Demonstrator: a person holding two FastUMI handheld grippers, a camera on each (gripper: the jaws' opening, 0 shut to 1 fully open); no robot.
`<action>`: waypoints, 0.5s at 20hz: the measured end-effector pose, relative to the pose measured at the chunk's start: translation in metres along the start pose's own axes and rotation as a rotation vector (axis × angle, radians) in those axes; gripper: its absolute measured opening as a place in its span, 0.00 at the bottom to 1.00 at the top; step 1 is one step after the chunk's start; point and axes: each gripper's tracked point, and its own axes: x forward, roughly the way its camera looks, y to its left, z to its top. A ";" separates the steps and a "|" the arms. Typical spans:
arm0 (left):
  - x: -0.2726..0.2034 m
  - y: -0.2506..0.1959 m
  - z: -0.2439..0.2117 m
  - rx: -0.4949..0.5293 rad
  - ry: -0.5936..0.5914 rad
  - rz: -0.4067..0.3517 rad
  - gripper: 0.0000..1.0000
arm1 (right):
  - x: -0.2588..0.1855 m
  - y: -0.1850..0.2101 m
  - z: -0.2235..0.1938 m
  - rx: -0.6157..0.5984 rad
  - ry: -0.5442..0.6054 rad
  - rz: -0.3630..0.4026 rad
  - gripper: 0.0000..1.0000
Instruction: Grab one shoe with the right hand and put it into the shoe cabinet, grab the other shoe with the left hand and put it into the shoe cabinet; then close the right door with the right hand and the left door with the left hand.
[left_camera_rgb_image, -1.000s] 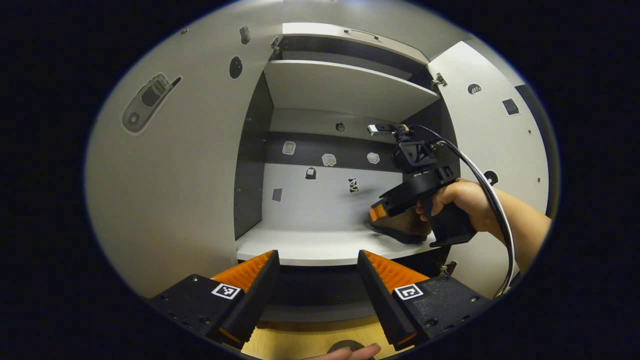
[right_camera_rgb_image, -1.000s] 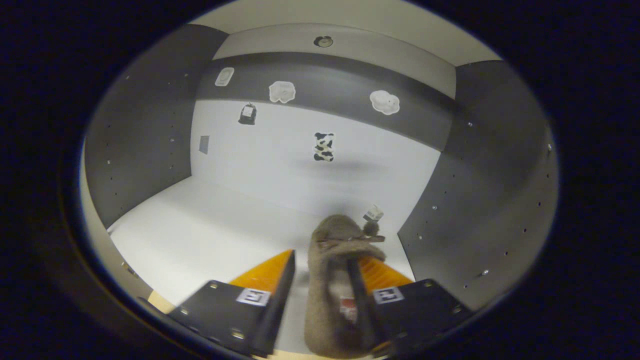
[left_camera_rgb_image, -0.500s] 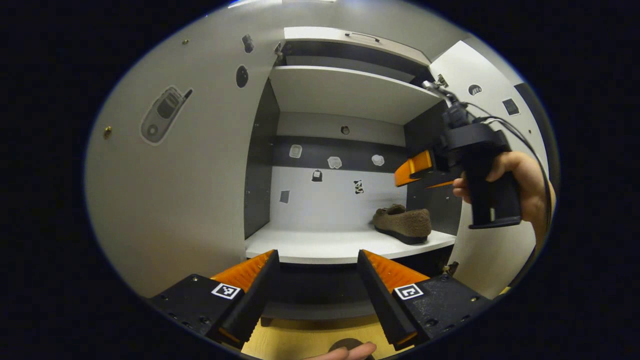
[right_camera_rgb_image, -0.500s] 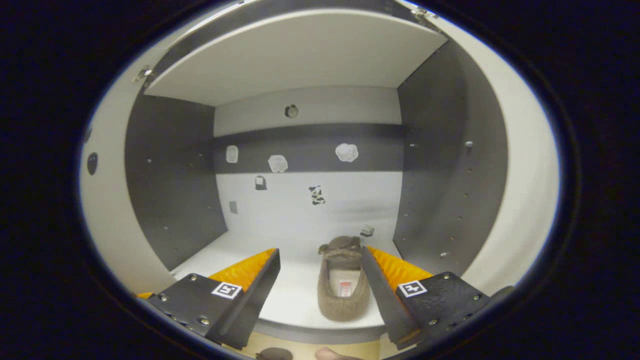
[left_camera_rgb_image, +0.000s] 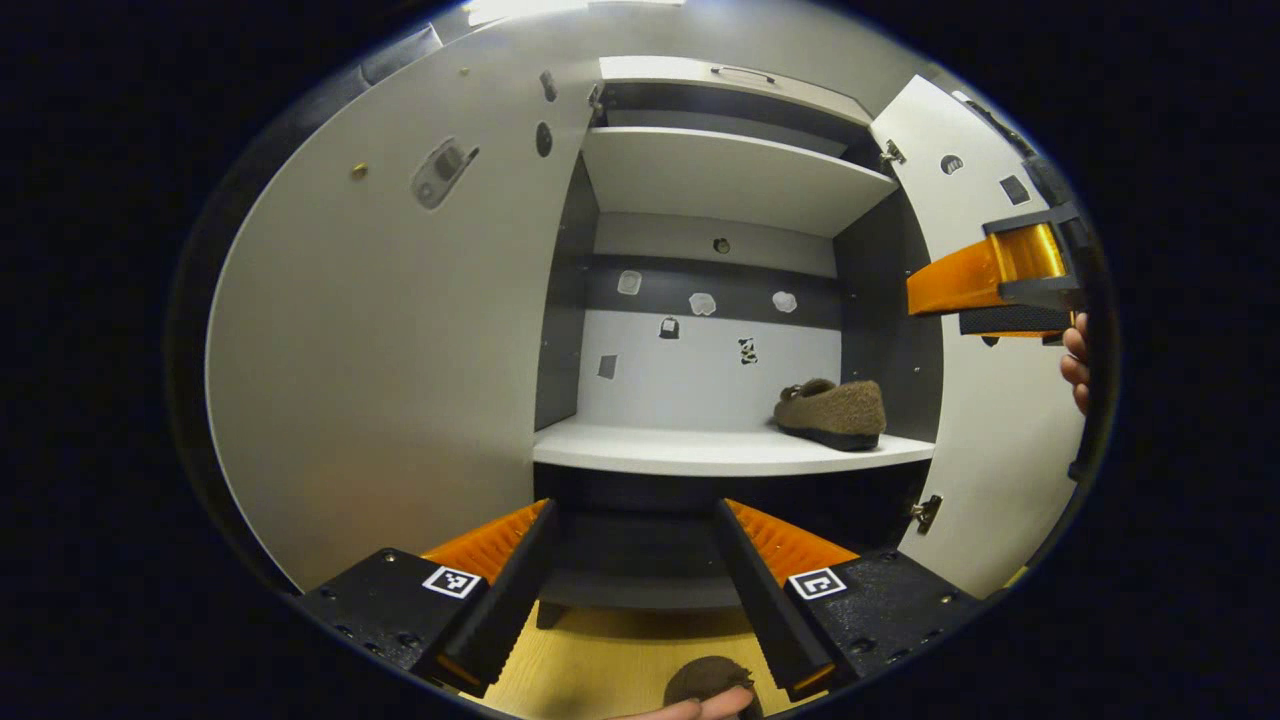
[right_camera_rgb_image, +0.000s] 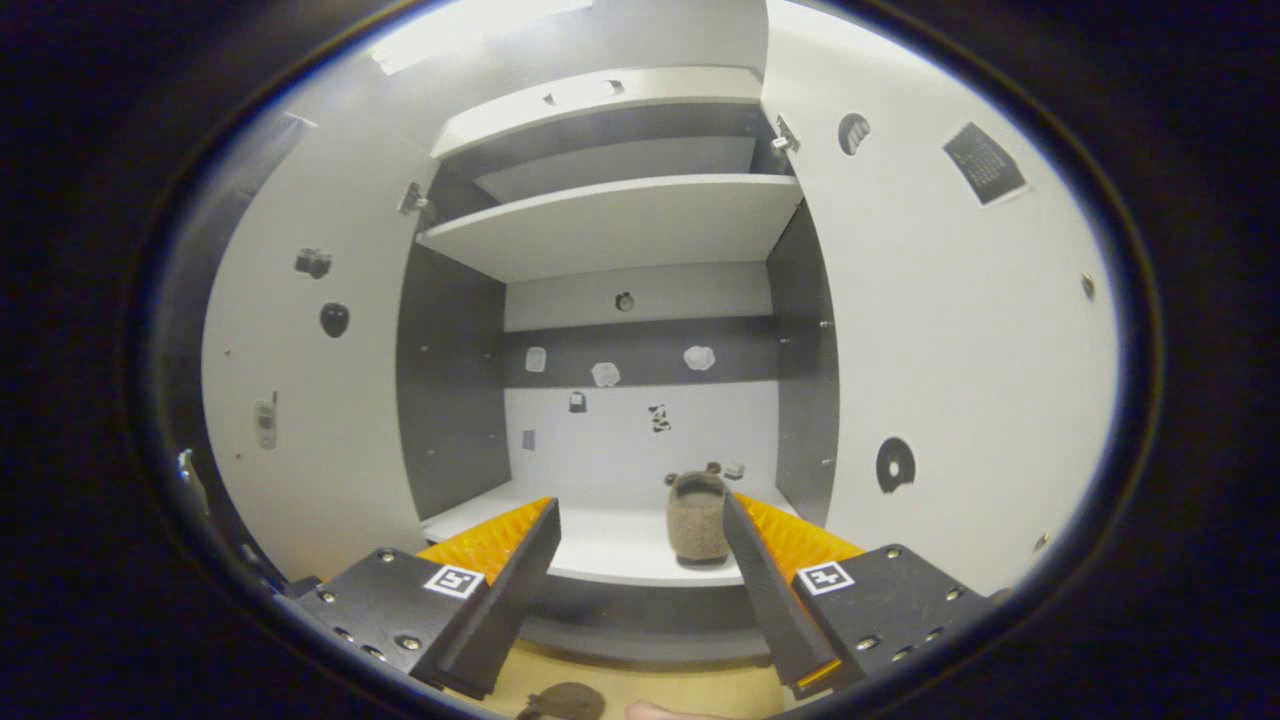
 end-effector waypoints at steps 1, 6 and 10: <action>-0.006 0.002 -0.012 -0.005 0.016 0.002 0.96 | -0.006 0.003 -0.009 -0.020 -0.001 0.003 0.98; -0.028 -0.007 -0.073 0.060 0.125 -0.057 0.96 | -0.036 0.010 -0.034 -0.126 -0.046 -0.019 0.98; -0.053 -0.027 -0.150 -0.002 0.340 -0.138 0.96 | -0.049 0.014 -0.045 -0.110 -0.045 -0.013 0.98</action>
